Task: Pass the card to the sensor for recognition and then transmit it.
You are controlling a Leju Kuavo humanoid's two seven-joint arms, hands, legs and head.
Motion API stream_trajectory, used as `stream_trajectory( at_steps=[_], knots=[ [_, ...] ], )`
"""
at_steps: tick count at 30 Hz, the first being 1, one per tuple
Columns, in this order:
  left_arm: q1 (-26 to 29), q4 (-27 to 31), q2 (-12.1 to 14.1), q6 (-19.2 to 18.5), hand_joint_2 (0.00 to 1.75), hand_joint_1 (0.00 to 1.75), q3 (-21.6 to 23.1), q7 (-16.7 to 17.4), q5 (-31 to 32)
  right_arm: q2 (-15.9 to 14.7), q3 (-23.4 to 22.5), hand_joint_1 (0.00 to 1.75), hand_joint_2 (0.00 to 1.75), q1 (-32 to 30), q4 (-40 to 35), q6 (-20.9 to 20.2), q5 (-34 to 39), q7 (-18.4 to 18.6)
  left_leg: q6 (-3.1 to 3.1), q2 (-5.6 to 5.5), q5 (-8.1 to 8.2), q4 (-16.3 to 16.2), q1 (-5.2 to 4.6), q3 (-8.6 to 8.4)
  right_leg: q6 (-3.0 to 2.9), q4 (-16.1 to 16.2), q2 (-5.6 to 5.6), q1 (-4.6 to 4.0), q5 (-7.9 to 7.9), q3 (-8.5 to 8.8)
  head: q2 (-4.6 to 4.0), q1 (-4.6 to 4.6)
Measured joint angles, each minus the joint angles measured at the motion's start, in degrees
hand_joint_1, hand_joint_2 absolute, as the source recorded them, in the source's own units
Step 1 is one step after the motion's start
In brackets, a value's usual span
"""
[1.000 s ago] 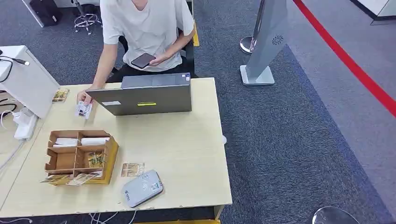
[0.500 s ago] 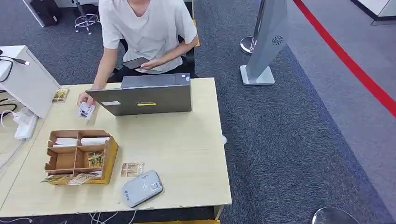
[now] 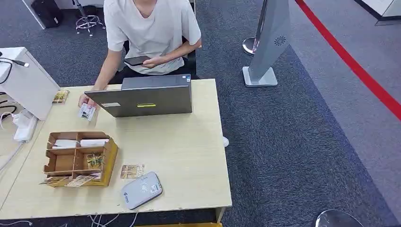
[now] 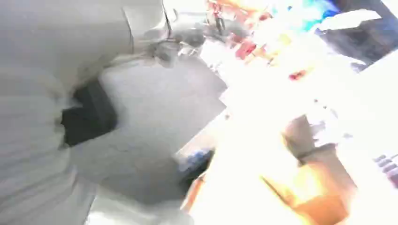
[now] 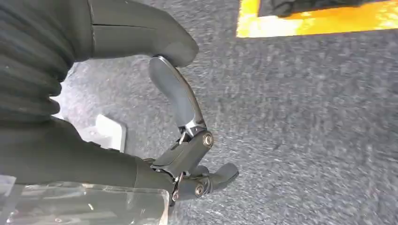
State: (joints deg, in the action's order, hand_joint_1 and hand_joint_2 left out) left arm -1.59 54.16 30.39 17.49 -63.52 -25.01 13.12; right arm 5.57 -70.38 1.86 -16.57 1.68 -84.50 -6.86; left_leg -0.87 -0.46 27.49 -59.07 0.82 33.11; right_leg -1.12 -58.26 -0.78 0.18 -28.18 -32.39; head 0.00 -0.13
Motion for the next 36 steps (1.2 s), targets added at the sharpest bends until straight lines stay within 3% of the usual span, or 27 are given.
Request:
stream_trajectory(
  at_steps=[8, 13, 18, 21, 24, 26, 29, 33, 36],
  knots=[
    [-0.28, -0.85, 4.71, -2.21, 1.75, 0.0, -0.5, 0.46, 5.02, -0.2, 0.15, 0.0, 1.75, -0.05, 1.03, 0.04, -0.17, 0.35, -0.05, 0.32, 0.05, -0.1, 0.24, 0.13, -0.06, 0.08, 0.28, -0.13, 0.07, -0.1, 0.0, -0.09],
    [-0.02, -0.72, 5.83, -5.29, 1.75, 0.0, -0.5, -2.54, 9.56, -0.37, 0.15, 0.0, 1.75, -0.06, 1.25, 0.0, -0.17, -0.07, -0.05, 0.33, 0.05, -0.1, 0.26, 0.12, -0.06, 0.08, 0.28, -0.15, 0.07, -0.1, -0.02, -0.07],
    [1.32, 4.55, 4.82, -8.42, 1.75, 0.0, -0.48, -8.68, 21.06, -0.52, 0.15, 0.0, 1.75, -0.01, 1.44, 0.0, -0.66, -0.7, -0.05, 0.35, 0.05, -0.11, 0.26, 0.09, -0.06, 0.12, 0.3, -0.15, 0.07, -0.24, -0.02, -0.07],
    [2.14, 12.54, 1.39, -7.97, 1.75, 0.0, 1.4, -9.72, 29.06, -0.55, 0.15, 0.0, 1.75, 0.04, 1.53, -0.04, -1.31, -0.53, -0.04, 0.34, 0.05, -0.14, 0.21, 0.07, -0.05, 0.15, 0.28, -0.12, 0.07, -0.27, -0.02, -0.09],
    [3.7, 22.68, -2.71, -3.12, 1.75, 0.0, 9.65, -2.54, 37.36, -0.52, 0.2, 0.0, 1.75, 0.15, 1.62, -0.09, -2.27, 0.09, -0.03, 0.26, 0.04, -0.17, 0.21, 0.12, 0.08, 0.16, 0.24, -0.11, 0.16, -0.23, -0.02, -0.13],
    [4.66, 27.98, -3.83, -0.36, 1.75, 0.0, 16.56, 3.24, 38.77, -0.52, 0.24, 0.0, 1.75, 0.37, 1.73, -0.09, -2.29, 0.26, -0.01, 0.25, 0.03, -0.16, 0.2, 0.14, 0.05, 0.15, 0.23, -0.09, 0.22, -0.09, -0.02, -0.11],
    [4.94, 33.67, -4.71, 1.86, 1.75, 0.0, 24.37, 6.16, 44.52, -0.52, 0.26, 0.0, 1.75, 0.35, 1.79, -0.18, -2.6, 0.85, -0.01, 0.49, 0.03, -0.21, 0.2, 0.06, 0.03, 0.17, 0.44, -0.08, 0.29, -0.33, 0.0, -0.11],
    [-0.33, 39.26, -4.77, -0.6, 1.75, 0.0, 40.63, 15.05, 61.73, -0.52, 0.48, 0.0, 1.75, 0.47, 1.81, -0.57, -3.76, 2.27, 0.17, 0.23, -0.13, -0.24, 0.15, 0.2, 0.11, 0.18, 0.13, -0.04, 0.34, -0.33, -0.02, -0.13],
    [-5.37, 41.22, -4.42, -3.12, 1.75, 0.0, 53.24, 22.03, 65.93, -0.52, 0.59, 0.0, 1.75, 0.82, 1.81, -0.87, -4.35, 2.97, 0.11, 0.4, -0.21, -0.22, 0.15, 0.22, 0.03, 0.15, 0.33, -0.04, 0.58, -0.27, -0.02, -0.09]
  ],
)
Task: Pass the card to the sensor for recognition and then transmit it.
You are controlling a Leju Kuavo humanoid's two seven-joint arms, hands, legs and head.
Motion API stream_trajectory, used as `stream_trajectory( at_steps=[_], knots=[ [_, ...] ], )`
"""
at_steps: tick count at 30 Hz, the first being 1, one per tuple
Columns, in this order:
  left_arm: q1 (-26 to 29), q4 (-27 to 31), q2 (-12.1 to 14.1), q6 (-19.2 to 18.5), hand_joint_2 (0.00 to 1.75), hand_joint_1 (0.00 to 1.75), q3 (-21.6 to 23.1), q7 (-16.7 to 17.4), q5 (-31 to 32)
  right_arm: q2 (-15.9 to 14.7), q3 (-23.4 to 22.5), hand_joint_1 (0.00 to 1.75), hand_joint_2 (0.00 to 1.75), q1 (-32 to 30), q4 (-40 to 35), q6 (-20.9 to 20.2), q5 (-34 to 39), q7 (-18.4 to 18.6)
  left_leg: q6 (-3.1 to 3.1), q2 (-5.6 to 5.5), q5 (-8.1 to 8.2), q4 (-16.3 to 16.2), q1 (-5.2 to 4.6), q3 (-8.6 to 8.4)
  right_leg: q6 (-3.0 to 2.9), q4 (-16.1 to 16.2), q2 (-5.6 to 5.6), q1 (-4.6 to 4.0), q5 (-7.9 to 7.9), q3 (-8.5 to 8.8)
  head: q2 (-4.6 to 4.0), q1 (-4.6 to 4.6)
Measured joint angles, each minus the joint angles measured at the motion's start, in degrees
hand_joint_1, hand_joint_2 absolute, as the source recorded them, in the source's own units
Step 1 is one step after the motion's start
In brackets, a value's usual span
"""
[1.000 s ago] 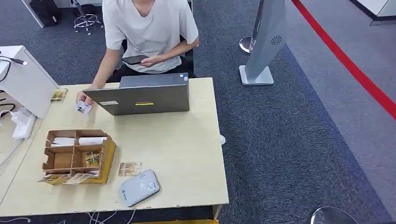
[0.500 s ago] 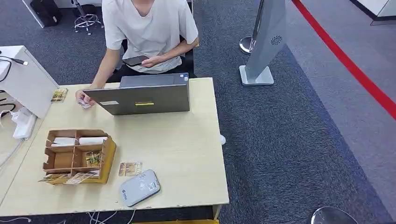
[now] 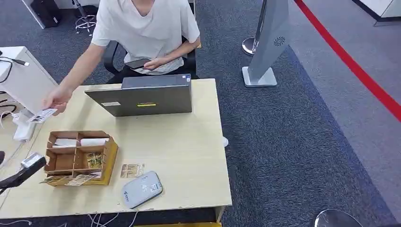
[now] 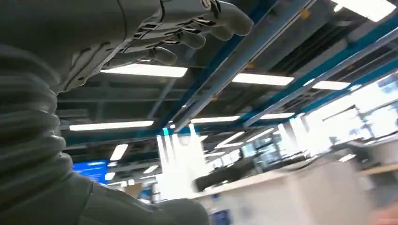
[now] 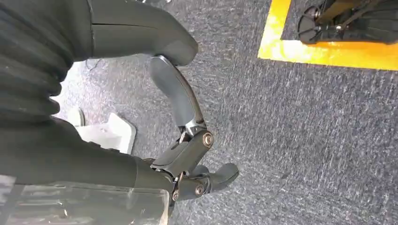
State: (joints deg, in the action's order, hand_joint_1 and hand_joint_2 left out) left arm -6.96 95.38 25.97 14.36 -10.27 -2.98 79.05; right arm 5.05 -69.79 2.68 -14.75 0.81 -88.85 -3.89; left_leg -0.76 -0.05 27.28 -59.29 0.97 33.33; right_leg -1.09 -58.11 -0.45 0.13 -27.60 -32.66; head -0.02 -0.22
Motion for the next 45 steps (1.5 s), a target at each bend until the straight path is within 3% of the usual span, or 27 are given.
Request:
stream_trajectory(
  at_steps=[5, 8, 11, 18, 30, 31, 45],
  knots=[
    [-10.2, 0.35, -0.79, -7.52, 1.75, 0.0, 16.61, 3.72, 5.64, 0.0, 0.07, 0.0, 1.75, -0.33, 0.0, -0.57, -1.03, 1.6, 0.09, 0.11, -0.11, -0.03, -0.04, 0.14, 0.13, 0.0, 0.13, 0.03, 0.15, -0.15, 0.0, -0.02],
    [-13.69, 0.2, -1.22, -8.79, 1.75, 0.0, 24.12, 5.36, 6.28, 0.0, 0.3, 0.0, 1.75, -0.46, 0.11, -0.83, -1.0, 2.06, 0.09, 0.33, -0.11, -0.02, -0.11, 0.13, 0.14, 0.0, 0.38, 0.08, 0.18, -0.22, 0.02, 0.0],
    [-15.1, 0.16, -1.25, -8.81, 1.75, 0.0, 28.28, 6.08, 6.26, 0.0, 0.52, 0.0, 1.75, -0.74, 0.22, -0.9, -1.0, 2.21, 0.11, 0.34, -0.1, -0.01, -0.12, 0.14, 0.15, 0.0, 0.39, 0.09, 0.17, -0.25, 0.0, 0.0],
    [-15.92, -0.02, -1.25, -8.79, 1.75, 0.0, 31.87, 6.3, 6.19, 0.0, 0.61, 0.0, 1.75, -0.81, 0.31, -0.9, -1.0, 2.27, 0.11, 0.35, -0.1, 0.02, -0.11, 0.18, 0.15, 0.0, 0.4, 0.08, 0.16, -0.32, 0.0, 0.0],
    [-15.93, -0.02, -0.68, -8.66, 1.75, 0.0, 32.5, 6.96, 5.64, 0.0, 0.61, 0.0, 1.75, -1.15, 0.33, -0.75, -1.0, 1.77, 0.11, 0.35, -0.1, 0.02, -0.12, 0.21, 0.15, 0.0, 0.4, 0.09, 0.16, -0.32, 0.02, 0.0],
    [-15.93, -0.02, -0.68, -8.66, 1.75, 1.75, 32.5, 6.98, 5.54, 0.0, 0.61, 0.0, 1.75, -1.15, 0.33, -0.75, -1.0, 1.69, 0.11, 0.35, -0.1, 0.02, -0.12, 0.22, 0.15, 0.0, 0.4, 0.08, 0.16, -0.32, 0.0, 0.0],
    [-14.56, -0.02, 0.24, -8.62, 1.75, 1.75, 32.5, 6.76, 3.63, 0.0, 1.29, 0.0, 1.75, -1.28, 0.24, -0.64, -1.0, 1.03, 0.11, 0.34, -0.1, 0.02, -0.12, 0.24, 0.15, 0.0, 0.39, 0.09, 0.16, -0.32, 0.0, 0.0]
  ],
)
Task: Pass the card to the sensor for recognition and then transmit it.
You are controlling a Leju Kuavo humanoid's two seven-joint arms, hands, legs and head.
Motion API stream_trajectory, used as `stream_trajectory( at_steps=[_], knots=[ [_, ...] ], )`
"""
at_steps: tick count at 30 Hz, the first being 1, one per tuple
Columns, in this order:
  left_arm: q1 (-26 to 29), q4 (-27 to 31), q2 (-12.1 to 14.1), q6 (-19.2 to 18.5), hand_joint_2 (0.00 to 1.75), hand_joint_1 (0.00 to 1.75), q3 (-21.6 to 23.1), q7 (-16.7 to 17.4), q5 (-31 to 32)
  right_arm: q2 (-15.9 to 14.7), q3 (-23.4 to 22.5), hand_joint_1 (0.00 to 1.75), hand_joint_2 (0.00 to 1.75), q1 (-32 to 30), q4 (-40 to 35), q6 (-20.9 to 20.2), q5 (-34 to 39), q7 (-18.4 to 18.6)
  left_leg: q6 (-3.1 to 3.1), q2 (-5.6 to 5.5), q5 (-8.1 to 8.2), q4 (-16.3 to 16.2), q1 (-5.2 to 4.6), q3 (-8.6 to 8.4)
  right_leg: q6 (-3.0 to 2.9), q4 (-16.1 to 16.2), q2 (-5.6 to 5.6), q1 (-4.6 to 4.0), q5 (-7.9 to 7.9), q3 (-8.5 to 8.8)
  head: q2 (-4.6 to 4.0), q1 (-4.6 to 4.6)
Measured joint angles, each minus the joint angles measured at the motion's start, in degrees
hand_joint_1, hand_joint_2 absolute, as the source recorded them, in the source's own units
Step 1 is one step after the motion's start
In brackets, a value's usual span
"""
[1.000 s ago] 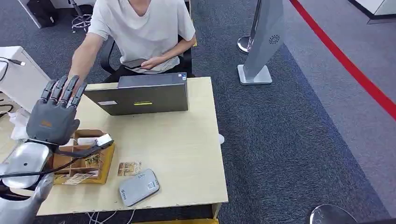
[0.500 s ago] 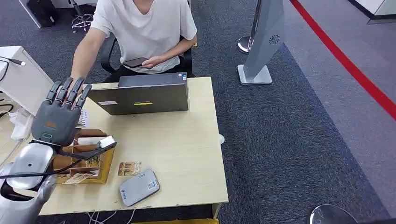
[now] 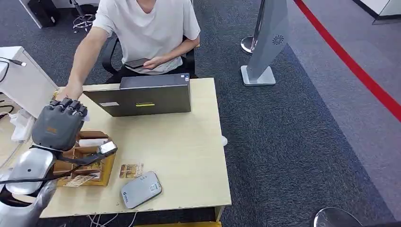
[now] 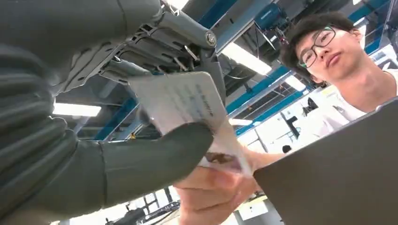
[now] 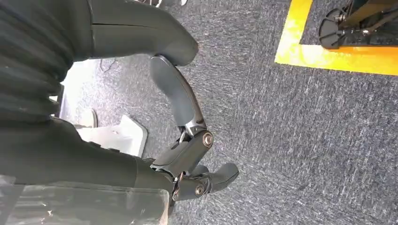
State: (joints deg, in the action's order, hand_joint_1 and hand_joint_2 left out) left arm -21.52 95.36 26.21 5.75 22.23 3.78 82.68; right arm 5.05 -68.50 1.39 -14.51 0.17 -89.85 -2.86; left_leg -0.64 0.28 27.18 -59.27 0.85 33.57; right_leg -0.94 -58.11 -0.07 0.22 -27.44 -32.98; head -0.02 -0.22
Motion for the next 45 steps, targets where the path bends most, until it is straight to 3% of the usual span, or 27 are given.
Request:
stream_trajectory(
  at_steps=[19, 26, 32, 41, 45],
  knots=[
    [0.98, 1.66, -1.12, -0.7, 1.75, 1.75, 0.85, -0.13, 1.68, 0.26, 0.2, 0.0, 1.75, -0.11, -0.09, 0.13, 0.0, -0.33, 0.0, 0.0, 0.0, 0.0, -0.02, 0.0, 0.0, 0.0, 0.0, 0.01, 0.0, -0.01, 0.02, 0.0],
    [6.61, 7.57, -4.48, 3.19, 1.75, 1.75, 10.0, -1.84, 2.99, 1.33, 0.2, 0.0, 1.75, -0.19, -0.61, -0.24, 0.0, -0.35, 0.13, 0.02, 0.09, 0.0, -0.15, 0.0, 0.08, 0.01, 0.01, 0.15, -0.05, -0.01, 0.0, 0.02],
    [9.83, 10.93, -5.29, 4.44, 1.75, 1.75, 17.29, -2.38, 2.73, 1.99, 0.13, 0.0, 1.75, -0.4, -1.22, -0.28, 0.0, -0.42, 0.17, 0.02, 0.12, 0.0, -0.15, 0.01, 0.09, 0.01, 0.0, 0.15, -0.06, -0.02, 0.0, 0.0],
    [11.42, 11.98, -5.31, 4.37, 1.75, 1.75, 19.87, -2.38, 2.25, 2.3, 0.11, 0.0, 1.75, -0.62, -1.97, -0.46, 0.0, -0.42, 0.17, 0.01, 0.11, 0.01, -0.15, 0.0, 0.09, 0.0, -0.01, 0.14, -0.06, 0.0, 0.0, 0.02],
    [12.37, 11.91, -5.09, 2.31, 1.75, 1.75, 20.02, -1.16, 1.79, 2.49, -0.02, 0.0, 1.75, -0.75, -2.34, -0.63, 0.0, -0.42, 0.17, 0.02, 0.11, 0.01, -0.15, 0.0, 0.09, 0.0, 0.0, 0.14, -0.05, 0.0, 0.02, 0.0]
  ],
)
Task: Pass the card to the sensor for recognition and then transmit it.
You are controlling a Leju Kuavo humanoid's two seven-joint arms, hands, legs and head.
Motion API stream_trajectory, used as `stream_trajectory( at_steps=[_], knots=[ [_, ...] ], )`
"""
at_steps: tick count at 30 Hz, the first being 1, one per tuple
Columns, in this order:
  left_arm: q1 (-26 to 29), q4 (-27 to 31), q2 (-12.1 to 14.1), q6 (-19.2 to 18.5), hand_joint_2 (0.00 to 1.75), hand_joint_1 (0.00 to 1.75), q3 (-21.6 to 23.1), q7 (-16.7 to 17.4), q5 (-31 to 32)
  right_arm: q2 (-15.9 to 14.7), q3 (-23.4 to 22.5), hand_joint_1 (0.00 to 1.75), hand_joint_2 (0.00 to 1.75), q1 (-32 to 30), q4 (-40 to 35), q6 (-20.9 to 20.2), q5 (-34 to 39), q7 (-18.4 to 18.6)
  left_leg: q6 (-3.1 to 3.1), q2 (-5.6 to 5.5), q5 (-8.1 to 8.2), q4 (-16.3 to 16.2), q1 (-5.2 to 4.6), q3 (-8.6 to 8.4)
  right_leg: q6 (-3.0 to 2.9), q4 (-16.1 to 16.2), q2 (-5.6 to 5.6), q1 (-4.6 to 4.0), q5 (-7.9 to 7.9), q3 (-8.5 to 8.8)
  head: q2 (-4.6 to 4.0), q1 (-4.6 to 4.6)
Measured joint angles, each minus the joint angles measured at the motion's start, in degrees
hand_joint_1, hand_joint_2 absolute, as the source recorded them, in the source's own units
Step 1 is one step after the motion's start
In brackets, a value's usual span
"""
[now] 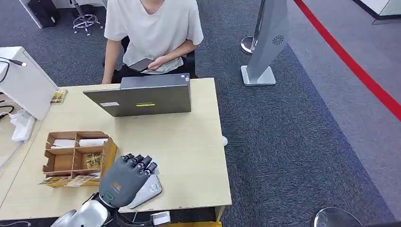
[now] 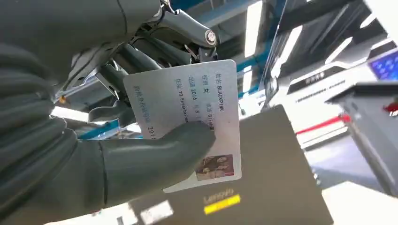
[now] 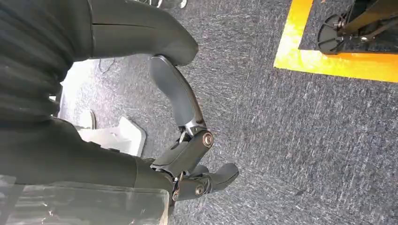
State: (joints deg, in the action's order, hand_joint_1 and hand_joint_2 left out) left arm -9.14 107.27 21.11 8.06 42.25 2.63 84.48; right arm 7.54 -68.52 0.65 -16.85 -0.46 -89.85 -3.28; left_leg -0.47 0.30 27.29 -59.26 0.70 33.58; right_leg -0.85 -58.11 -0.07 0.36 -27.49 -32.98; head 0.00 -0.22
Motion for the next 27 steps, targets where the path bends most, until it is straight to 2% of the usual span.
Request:
stream_trajectory(
  at_steps=[8, 19, 27],
  knots=[
    [2.66, -2.06, 1.12, -2.07, 1.75, 1.75, -0.55, 5.99, 1.51, 0.28, -0.48, 0.0, 1.75, -0.24, -0.94, -0.2, 0.0, 0.26, 0.0, 0.0, 0.0, 0.01, 0.0, 0.02, 0.0, 0.0, 0.0, 0.0, -0.01, -0.01, -0.02, 0.0],
    [6.82, -5.86, 1.09, -1.99, 1.75, 1.75, -6.89, 6.42, 1.68, 0.37, -0.46, 0.0, 1.75, -0.51, -1.66, -0.41, 0.0, 0.42, 0.0, -0.01, 0.0, 0.01, 0.0, 0.02, 0.01, 0.0, -0.01, 0.0, -0.01, 0.0, -0.02, 0.0],
    [8.79, -7.21, 0.79, -2.42, 1.75, 1.75, -7.19, 6.29, 1.7, 0.57, -0.46, 0.0, 1.75, -0.6, -2.03, -0.46, 0.0, 0.22, 0.0, -0.02, 0.01, 0.01, 0.0, 0.03, 0.04, 0.0, -0.02, 0.0, -0.03, -0.01, -0.02, 0.0]
  ],
)
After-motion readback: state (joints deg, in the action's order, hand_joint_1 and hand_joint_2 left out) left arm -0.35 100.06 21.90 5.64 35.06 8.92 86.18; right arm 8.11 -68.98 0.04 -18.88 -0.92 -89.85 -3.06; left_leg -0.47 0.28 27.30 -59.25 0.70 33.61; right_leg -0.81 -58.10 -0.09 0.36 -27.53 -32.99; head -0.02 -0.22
